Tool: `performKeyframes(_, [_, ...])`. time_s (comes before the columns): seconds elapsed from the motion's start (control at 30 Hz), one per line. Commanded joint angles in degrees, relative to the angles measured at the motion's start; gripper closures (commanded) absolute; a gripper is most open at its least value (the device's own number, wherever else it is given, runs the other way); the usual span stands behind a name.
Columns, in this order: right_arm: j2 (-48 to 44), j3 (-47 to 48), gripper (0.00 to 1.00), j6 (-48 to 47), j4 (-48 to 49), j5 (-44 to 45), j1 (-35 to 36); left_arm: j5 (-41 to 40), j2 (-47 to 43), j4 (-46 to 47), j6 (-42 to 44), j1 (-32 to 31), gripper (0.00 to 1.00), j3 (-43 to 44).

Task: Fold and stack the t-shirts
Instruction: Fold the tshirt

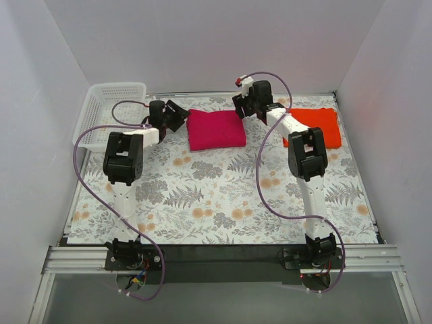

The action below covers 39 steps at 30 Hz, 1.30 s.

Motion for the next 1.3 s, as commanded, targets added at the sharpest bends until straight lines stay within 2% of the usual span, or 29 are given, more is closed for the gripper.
performKeyframes(0.0, [-2.66, 2.11, 0.39, 2.40, 4.15, 2.69, -0.72, -1.94, -8.19, 2.16, 1.80, 1.52, 0.44, -0.85])
performKeyframes(0.07, [-5.29, 1.32, 0.32, 3.28, 4.87, 1.82, -1.25, -1.68, -11.53, 1.82, 4.16, 1.96, 0.40, -0.41])
performKeyframes(0.13, [-8.18, 0.01, 0.32, 3.72, 4.78, -0.46, -2.12, -0.89, -13.46, 1.20, 6.02, 1.97, 0.40, 0.02])
performKeyframes(0.27, [-13.82, -8.50, 0.37, -0.22, 3.29, -26.69, -4.06, 7.97, -16.02, -1.34, 9.10, 1.97, 0.42, -0.85])
performKeyframes(0.3, [-14.87, -11.66, 0.39, -1.80, 1.38, -38.15, -4.32, 12.95, -16.37, -1.35, 9.10, 1.97, 0.43, -1.55])
performKeyframes(0.33, [-15.06, -12.82, 0.41, -1.82, 0.14, -41.22, -4.15, 15.26, -16.46, -1.26, 8.93, 1.97, 0.44, -2.25])
performKeyframes(0.4, [-14.71, -14.06, 0.51, 0.37, -2.59, -46.78, -3.71, 21.92, -15.76, -0.30, 8.75, 1.62, 0.47, -4.27])
performKeyframes(0.47, [-13.31, -13.98, 0.61, 2.13, -4.17, -47.32, -3.01, 24.85, -14.62, 0.93, 7.61, 1.18, 0.51, -4.98])
performKeyframes(0.53, [-11.55, -13.10, 0.67, 6.15, -4.97, -48.02, -2.75, 28.01, -12.25, 1.55, 6.38, 0.04, 0.57, -4.55])
performKeyframes(0.67, [-7.42, -10.03, 0.76, 12.59, -5.32, -50.04, -2.31, 29.35, -8.12, 1.64, 5.68, -2.95, 0.60, -1.65])
performKeyframes(0.9, [-0.31, -4.40, 0.78, 20.76, -5.32, -46.27, -0.81, 27.59, -0.12, 4.01, 1.38, -3.75, 0.61, 4.50])
performKeyframes(1.07, [1.73, -4.22, 0.78, 23.06, -5.41, -42.84, -0.72, 25.57, 5.07, 5.34, -2.23, -3.84, 0.61, 9.16])
performKeyframes(1.27, [3.84, -4.75, 0.79, 22.44, -7.87, -40.03, -0.81, 14.33, 6.66, 0.77, -3.38, -3.57, 0.60, 8.65])
